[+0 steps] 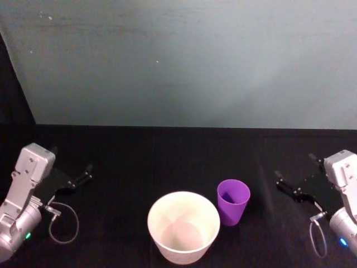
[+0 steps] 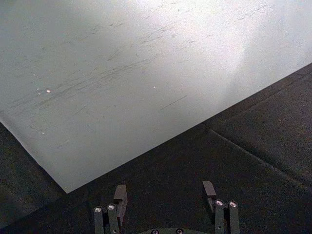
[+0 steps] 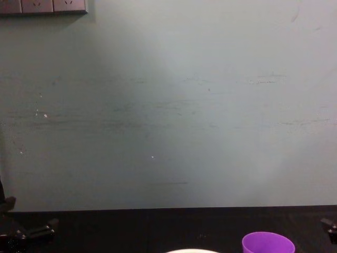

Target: Pick up the cup and pour the mung beans from the cup into the bowl.

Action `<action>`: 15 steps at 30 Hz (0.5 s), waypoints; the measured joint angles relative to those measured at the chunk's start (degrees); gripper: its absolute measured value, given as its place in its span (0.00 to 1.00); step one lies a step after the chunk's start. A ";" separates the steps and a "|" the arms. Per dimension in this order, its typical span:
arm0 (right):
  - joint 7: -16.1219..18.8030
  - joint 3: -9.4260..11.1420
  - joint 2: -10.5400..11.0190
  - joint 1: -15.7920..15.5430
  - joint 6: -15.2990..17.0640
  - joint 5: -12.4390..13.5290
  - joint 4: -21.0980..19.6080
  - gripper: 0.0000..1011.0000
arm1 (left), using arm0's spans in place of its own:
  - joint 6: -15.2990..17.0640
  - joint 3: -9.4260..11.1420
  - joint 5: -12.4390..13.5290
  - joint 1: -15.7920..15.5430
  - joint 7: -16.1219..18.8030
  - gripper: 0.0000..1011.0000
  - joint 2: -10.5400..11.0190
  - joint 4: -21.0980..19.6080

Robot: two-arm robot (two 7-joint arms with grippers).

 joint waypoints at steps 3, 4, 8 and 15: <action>0.00 0.00 0.00 0.00 0.00 0.00 0.00 0.99 | 0.00 0.00 0.00 0.00 0.00 0.99 0.00 0.00; 0.00 0.00 0.00 0.00 0.00 0.00 0.00 0.99 | 0.00 0.00 0.00 0.00 0.00 0.99 0.00 0.00; 0.00 0.00 0.00 0.00 0.00 0.00 0.00 0.99 | 0.00 0.00 0.00 0.00 0.00 0.99 0.00 0.00; 0.00 0.00 0.00 0.00 0.00 0.00 0.00 0.99 | 0.00 0.00 0.00 0.00 0.00 0.99 0.00 0.00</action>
